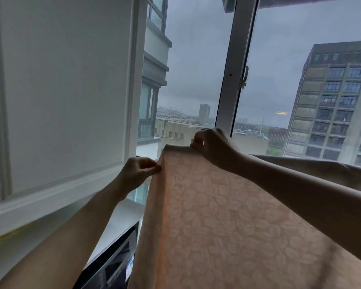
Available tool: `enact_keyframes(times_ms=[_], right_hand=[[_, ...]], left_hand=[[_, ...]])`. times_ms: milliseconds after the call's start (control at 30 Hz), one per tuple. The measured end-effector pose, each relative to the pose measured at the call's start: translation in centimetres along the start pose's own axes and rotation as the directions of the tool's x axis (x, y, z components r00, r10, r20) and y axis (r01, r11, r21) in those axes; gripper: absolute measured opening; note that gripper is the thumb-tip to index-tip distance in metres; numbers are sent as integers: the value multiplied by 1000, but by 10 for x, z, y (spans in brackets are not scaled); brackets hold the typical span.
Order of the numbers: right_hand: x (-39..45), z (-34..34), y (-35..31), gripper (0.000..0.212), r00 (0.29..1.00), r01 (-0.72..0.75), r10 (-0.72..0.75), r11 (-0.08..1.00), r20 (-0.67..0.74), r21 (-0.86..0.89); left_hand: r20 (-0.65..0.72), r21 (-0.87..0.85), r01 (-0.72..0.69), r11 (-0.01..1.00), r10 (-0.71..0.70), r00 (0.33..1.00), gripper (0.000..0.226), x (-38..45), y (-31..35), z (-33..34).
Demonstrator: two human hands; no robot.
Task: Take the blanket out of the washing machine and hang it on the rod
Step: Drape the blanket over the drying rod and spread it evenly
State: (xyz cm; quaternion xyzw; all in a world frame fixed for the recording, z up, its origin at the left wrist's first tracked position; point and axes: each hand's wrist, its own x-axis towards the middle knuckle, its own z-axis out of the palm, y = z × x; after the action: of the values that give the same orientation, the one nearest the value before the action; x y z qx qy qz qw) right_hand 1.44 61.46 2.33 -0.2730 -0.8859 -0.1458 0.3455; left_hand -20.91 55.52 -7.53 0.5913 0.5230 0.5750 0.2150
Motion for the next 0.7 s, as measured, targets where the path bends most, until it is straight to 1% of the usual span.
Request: enact_keyframes(times_ms=[33,67,133,167,200,233,300,367,400,500,567,700], right_hand=[[1,0,-2,19,1000,-4,4,1000,-4,-27],[4,0,-3,21,1000,-9,9,999,-15,-46],[13,-4,-7,21,997,-43,40,998,-60,-51],[17,-6,-9,21,995,-64,60,997,-79,-49],[21,-7,-11,21,994,-77,73,996,-80,-54],[22,-6,-13,20,996,-80,77,994,-51,-69],[16,1,-16,21,997,-59,63,993,39,-106],[4,9,-18,25,997,-36,45,991,70,-129],[-2,13,-18,26,998,-19,28,988,57,-151],[-13,20,-17,24,996,90,-90,956,14,-280],[-17,22,-17,22,992,121,-124,945,10,-303],[-21,22,-21,22,989,134,-148,945,-24,-299]], left_hand=[[-104,40,-39,998,43,994,9,3,1,2],[-224,71,-68,995,82,971,8,6,3,2],[-420,91,-105,990,134,898,7,17,11,-1],[-475,114,-120,986,160,865,6,23,14,-3],[-499,159,-117,980,182,847,9,28,16,-5],[-497,197,-94,976,182,848,11,31,15,-6],[-457,234,-28,972,135,879,12,29,6,-2],[-394,201,0,979,81,916,10,21,-8,4],[-360,182,-8,983,74,930,9,17,-14,7],[-280,136,-18,991,55,958,9,8,-23,13],[-237,132,-15,991,46,971,9,2,-26,17],[-210,257,-27,966,84,974,14,-9,-32,14]])
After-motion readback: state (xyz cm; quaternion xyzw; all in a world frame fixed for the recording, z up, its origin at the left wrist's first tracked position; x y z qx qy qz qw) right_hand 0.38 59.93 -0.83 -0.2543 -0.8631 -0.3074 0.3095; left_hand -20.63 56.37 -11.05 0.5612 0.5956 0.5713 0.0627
